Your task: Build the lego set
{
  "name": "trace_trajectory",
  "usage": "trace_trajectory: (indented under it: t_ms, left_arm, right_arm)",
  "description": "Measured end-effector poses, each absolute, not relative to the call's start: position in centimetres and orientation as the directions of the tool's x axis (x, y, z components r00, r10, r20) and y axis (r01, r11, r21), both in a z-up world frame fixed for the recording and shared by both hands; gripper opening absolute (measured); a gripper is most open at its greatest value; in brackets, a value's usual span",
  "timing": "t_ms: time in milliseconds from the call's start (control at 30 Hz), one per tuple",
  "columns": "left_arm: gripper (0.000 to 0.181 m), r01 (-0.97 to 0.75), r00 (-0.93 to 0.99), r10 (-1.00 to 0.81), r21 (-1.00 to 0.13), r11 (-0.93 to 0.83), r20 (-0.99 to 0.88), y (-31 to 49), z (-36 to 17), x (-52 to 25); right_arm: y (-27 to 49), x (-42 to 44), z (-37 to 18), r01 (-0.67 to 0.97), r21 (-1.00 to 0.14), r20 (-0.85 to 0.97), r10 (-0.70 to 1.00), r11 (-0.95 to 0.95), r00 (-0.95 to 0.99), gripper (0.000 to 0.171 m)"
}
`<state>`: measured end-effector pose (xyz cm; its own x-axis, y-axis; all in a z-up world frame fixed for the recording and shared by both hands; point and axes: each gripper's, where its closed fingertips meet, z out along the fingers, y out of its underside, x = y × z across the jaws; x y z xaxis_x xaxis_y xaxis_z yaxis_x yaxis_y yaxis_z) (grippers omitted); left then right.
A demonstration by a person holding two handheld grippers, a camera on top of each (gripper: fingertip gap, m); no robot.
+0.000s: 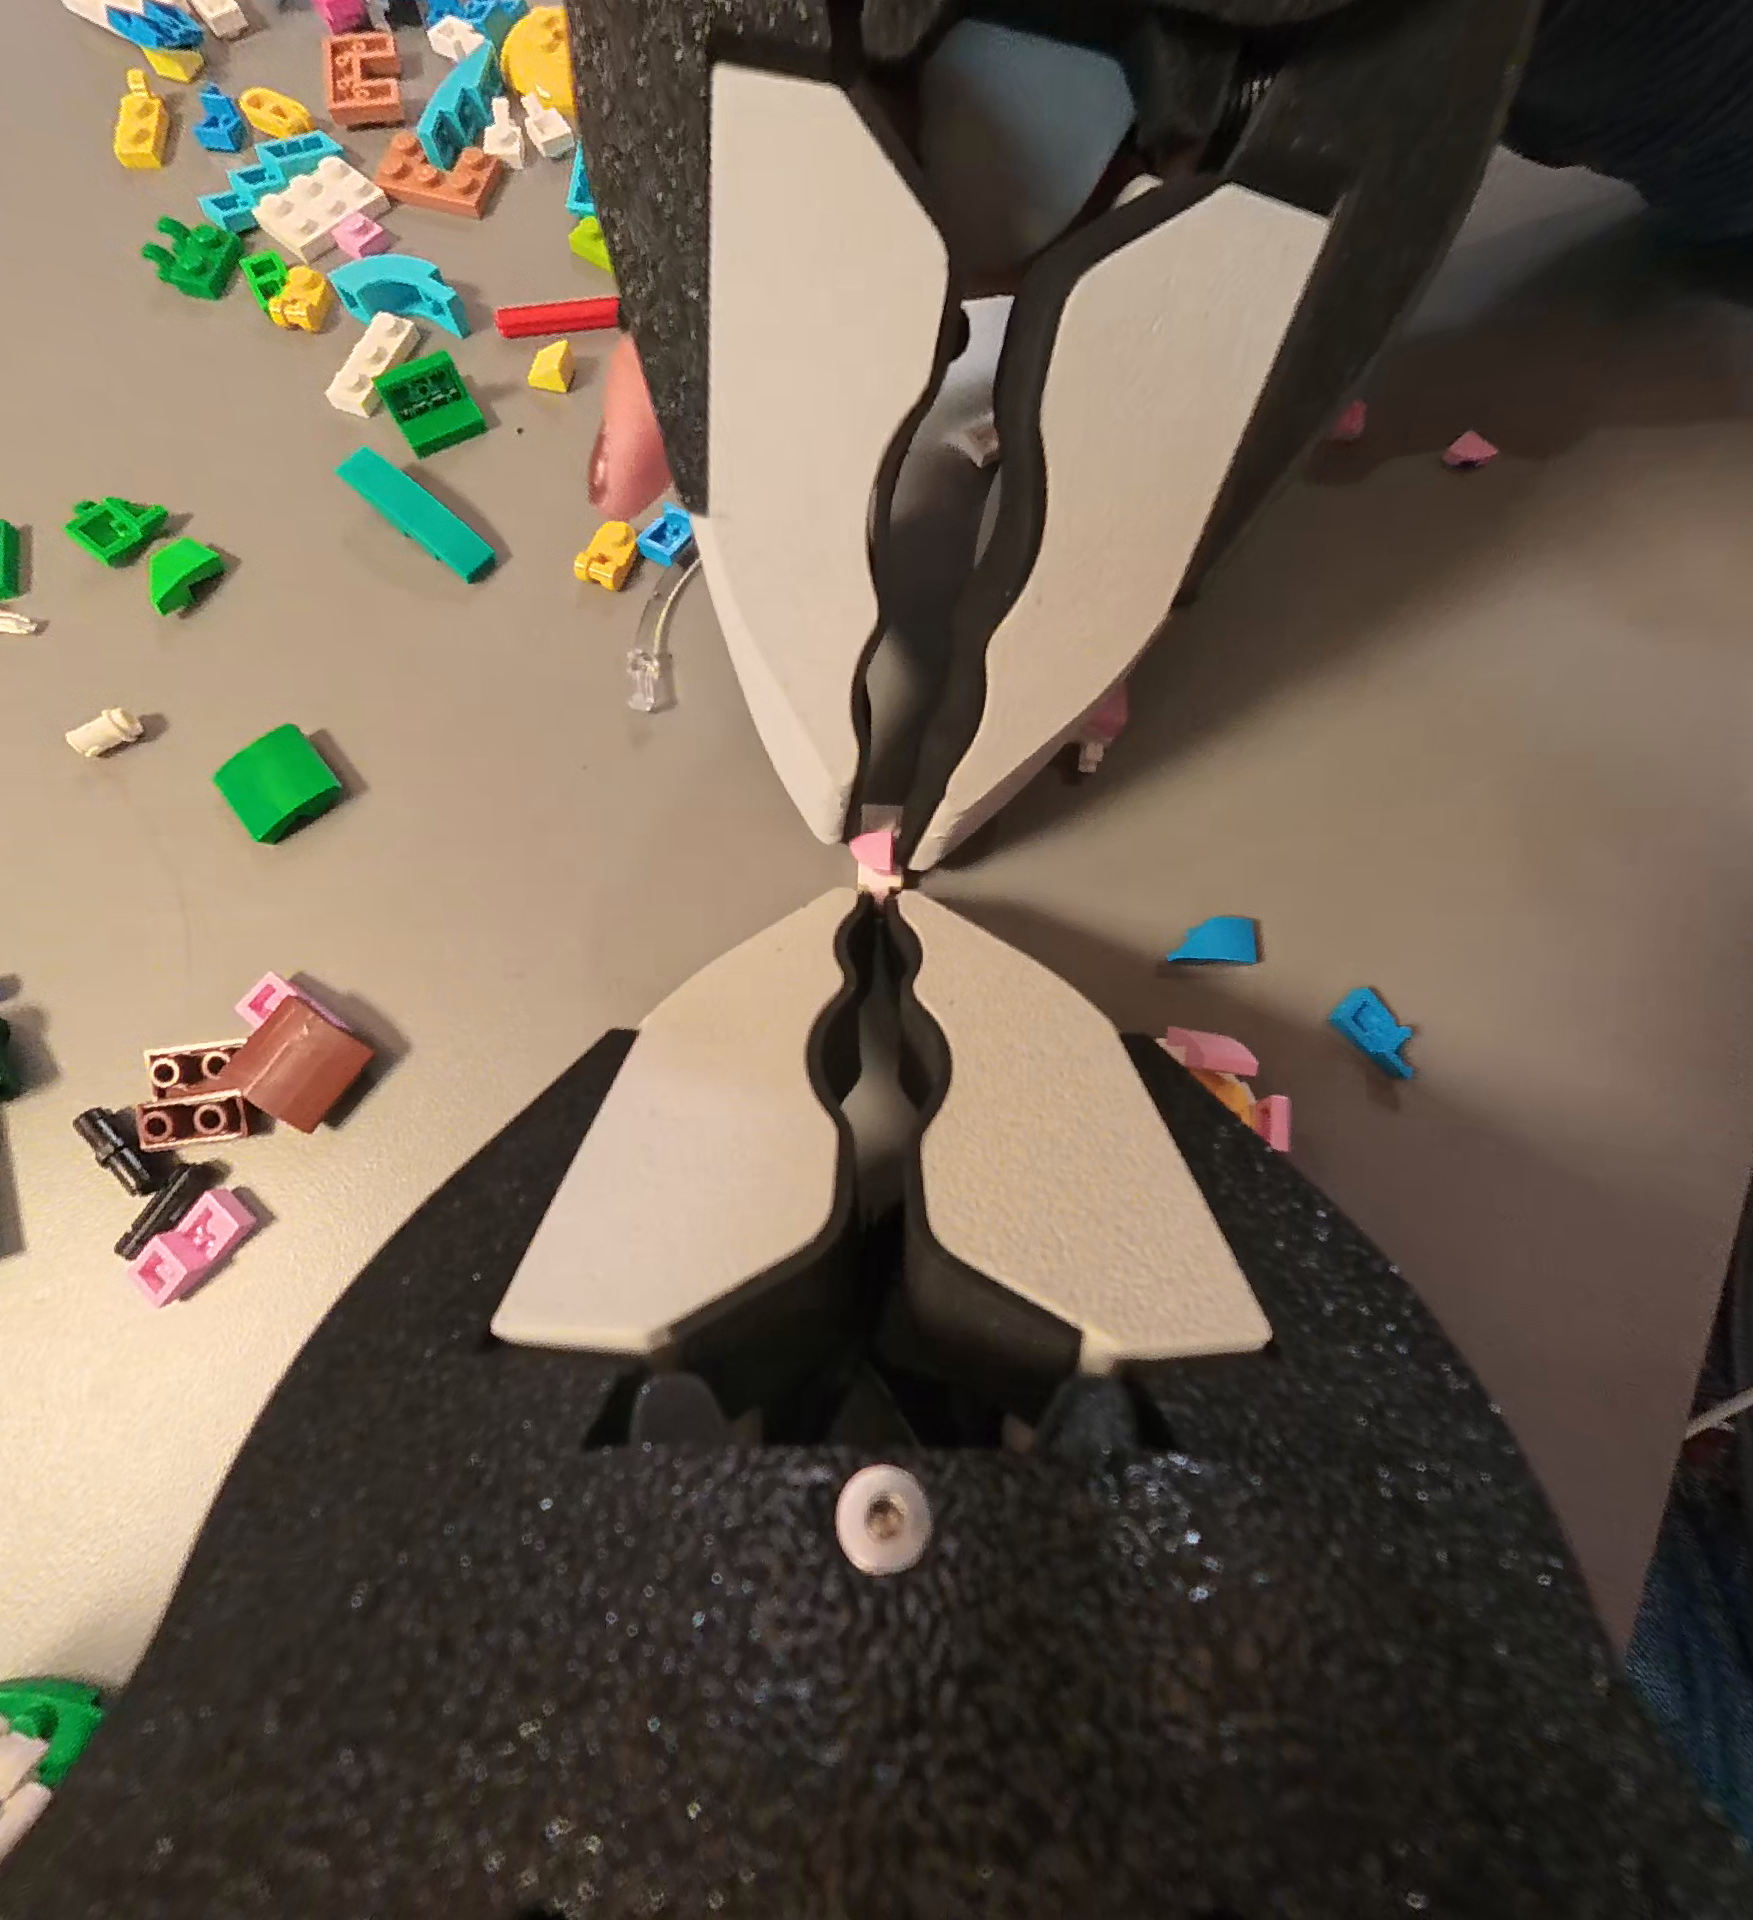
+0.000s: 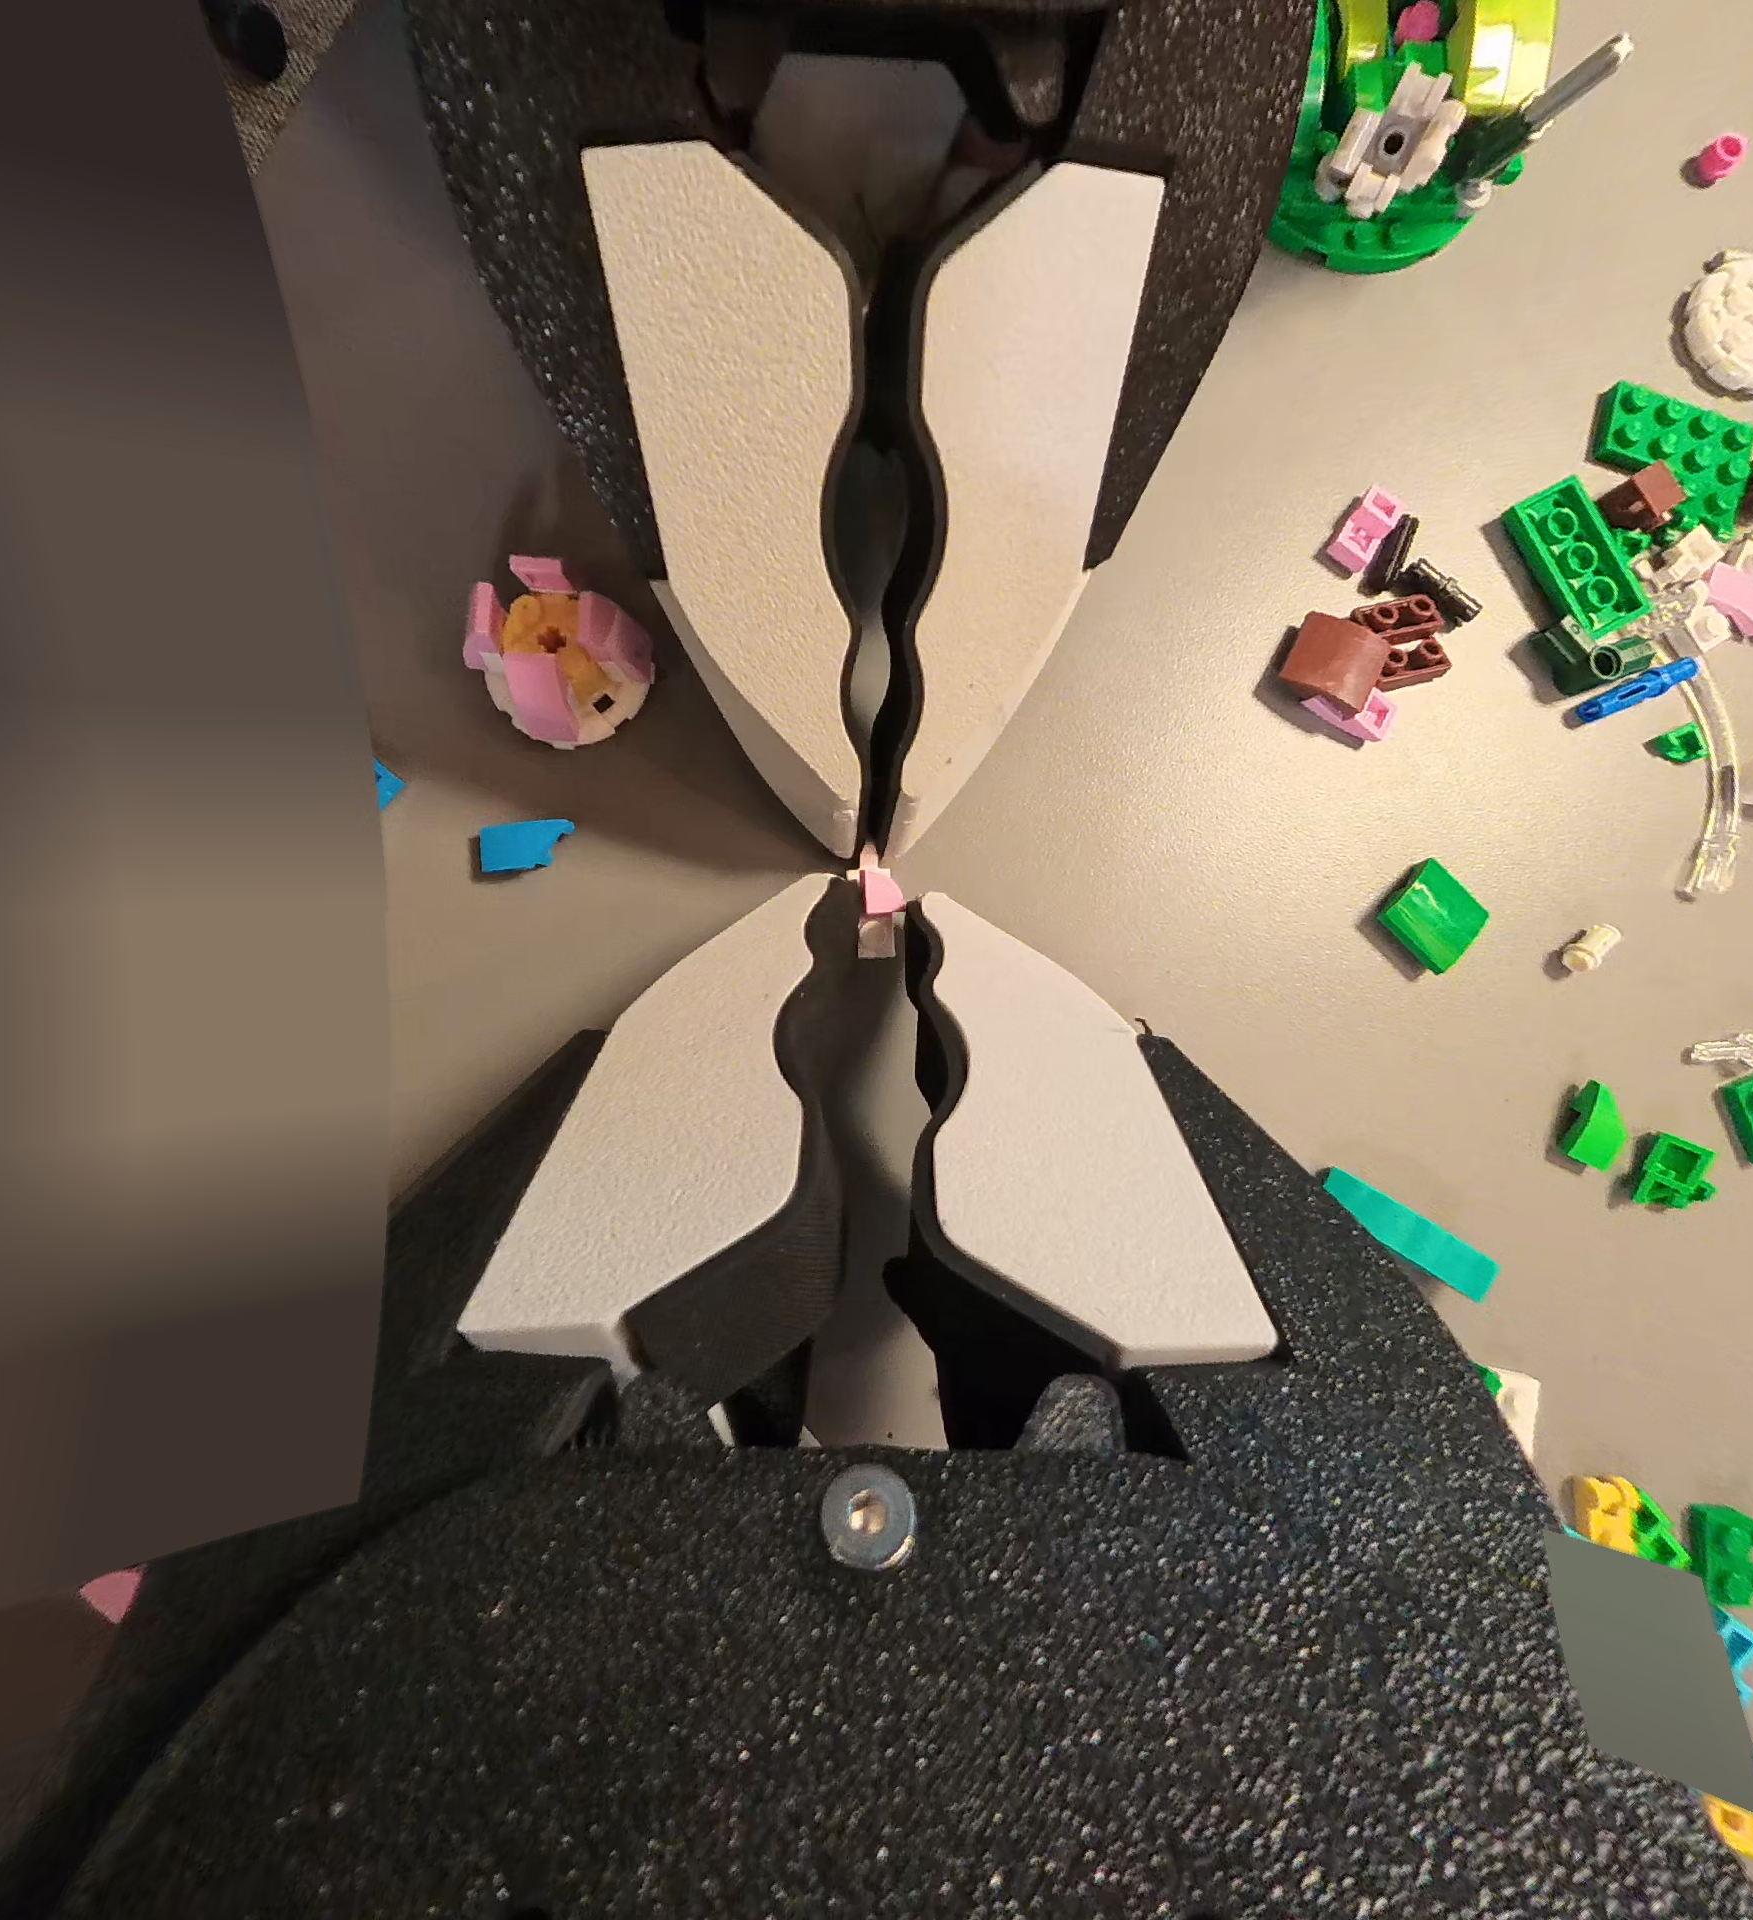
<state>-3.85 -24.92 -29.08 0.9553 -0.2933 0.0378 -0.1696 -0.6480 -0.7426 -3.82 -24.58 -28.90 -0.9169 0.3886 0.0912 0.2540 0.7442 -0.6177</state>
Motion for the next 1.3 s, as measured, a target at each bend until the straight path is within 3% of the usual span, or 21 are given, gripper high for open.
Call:
trace_trajectory:
  t_ms: [1000, 1300]
  left_arm:
    - [0.001, -0.152, 0.956, -0.287, -0.746, -0.649, 0.055, -24.9, -29.1, -3.8]
    - [0.001, -0.128, 0.956, -0.282, -0.745, -0.655, 0.083, -24.9, -29.1, -3.8]
  right_arm:
    - [-24.7, -3.6, -28.5, 0.224, -0.621, 0.111, 0.367, 0.751, -0.924, 0.01]
    - [-24.0, -3.5, -27.1, 0.159, -0.637, 0.189, 0.353, 0.755, -0.917, 0.015]
